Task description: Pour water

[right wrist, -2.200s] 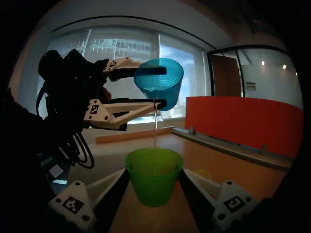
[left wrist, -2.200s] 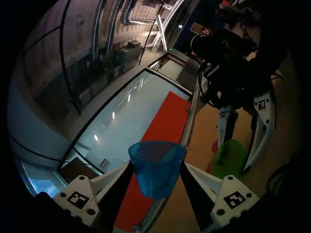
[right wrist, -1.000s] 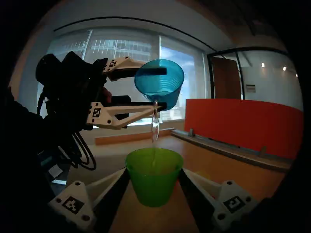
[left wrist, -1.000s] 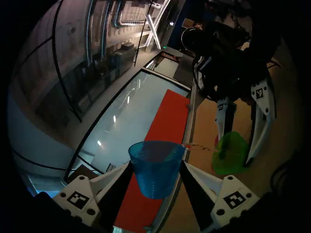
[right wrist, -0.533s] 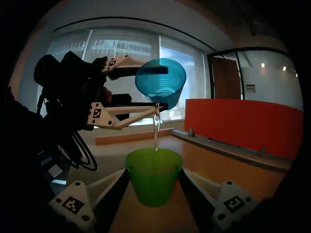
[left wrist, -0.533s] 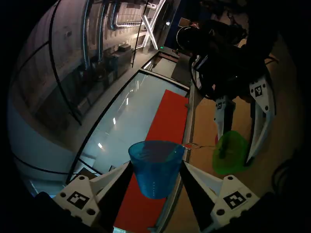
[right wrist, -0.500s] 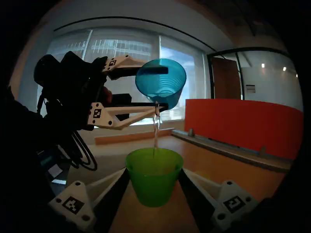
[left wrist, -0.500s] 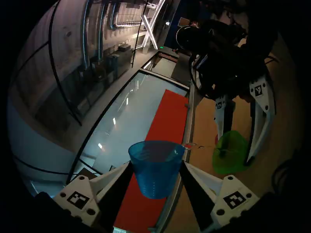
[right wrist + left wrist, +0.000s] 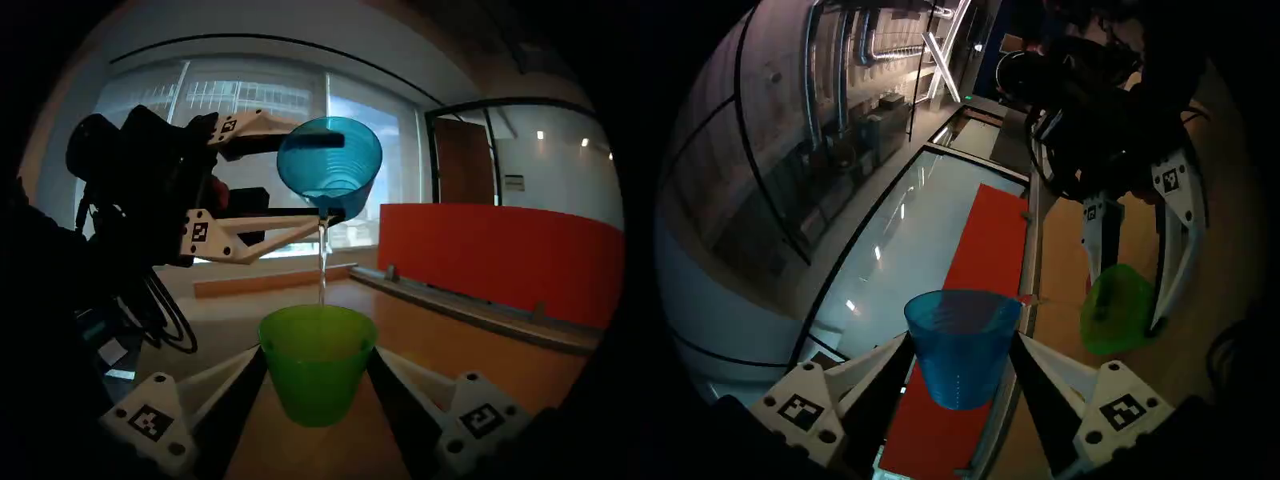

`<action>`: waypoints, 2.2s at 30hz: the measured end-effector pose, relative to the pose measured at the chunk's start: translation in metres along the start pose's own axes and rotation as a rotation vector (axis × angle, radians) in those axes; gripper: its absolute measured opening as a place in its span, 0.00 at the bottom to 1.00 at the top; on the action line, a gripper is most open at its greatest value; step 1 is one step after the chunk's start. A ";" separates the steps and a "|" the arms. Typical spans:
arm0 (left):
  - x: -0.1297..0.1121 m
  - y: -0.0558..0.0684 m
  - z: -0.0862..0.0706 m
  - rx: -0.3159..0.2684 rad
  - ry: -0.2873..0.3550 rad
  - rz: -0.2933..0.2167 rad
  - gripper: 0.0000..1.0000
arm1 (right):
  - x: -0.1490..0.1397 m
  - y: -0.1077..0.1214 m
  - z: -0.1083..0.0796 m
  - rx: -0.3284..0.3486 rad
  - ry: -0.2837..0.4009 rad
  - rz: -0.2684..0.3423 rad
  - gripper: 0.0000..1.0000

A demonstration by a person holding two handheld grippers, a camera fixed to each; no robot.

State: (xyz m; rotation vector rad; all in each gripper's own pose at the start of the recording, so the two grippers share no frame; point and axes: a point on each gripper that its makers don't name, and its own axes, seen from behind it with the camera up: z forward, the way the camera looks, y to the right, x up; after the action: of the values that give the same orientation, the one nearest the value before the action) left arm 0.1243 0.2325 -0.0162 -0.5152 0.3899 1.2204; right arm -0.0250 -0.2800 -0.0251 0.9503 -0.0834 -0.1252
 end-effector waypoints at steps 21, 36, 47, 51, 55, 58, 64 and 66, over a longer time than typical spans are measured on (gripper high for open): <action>0.006 -0.007 -0.003 -0.001 0.004 0.093 0.83 | 0.004 -0.001 0.001 -0.003 0.002 -0.012 0.87; 0.007 -0.009 -0.003 0.009 0.006 0.140 0.83 | 0.002 0.000 0.001 -0.006 0.001 -0.011 0.87; 0.009 -0.007 -0.002 0.014 0.010 0.172 0.83 | 0.003 0.001 0.000 -0.010 0.003 -0.011 0.88; 0.010 -0.008 -0.003 0.017 0.012 0.186 0.82 | 0.003 0.001 -0.001 -0.008 0.006 -0.011 0.88; 0.011 -0.009 -0.003 0.019 0.016 0.203 0.83 | 0.004 0.002 0.000 -0.009 0.007 -0.010 0.87; 0.013 -0.010 -0.002 0.022 0.019 0.216 0.83 | 0.004 0.002 0.000 -0.009 0.007 -0.010 0.87; 0.014 -0.010 0.000 0.024 0.024 0.239 0.83 | 0.006 0.002 0.000 -0.009 0.009 -0.011 0.87; 0.014 -0.011 0.001 0.027 0.025 0.250 0.83 | 0.006 0.002 -0.001 -0.009 0.010 -0.011 0.87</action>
State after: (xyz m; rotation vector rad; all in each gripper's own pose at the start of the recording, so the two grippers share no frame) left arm 0.1385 0.2408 -0.0213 -0.4687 0.5024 1.4482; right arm -0.0192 -0.2790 -0.0234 0.9420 -0.0687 -0.1313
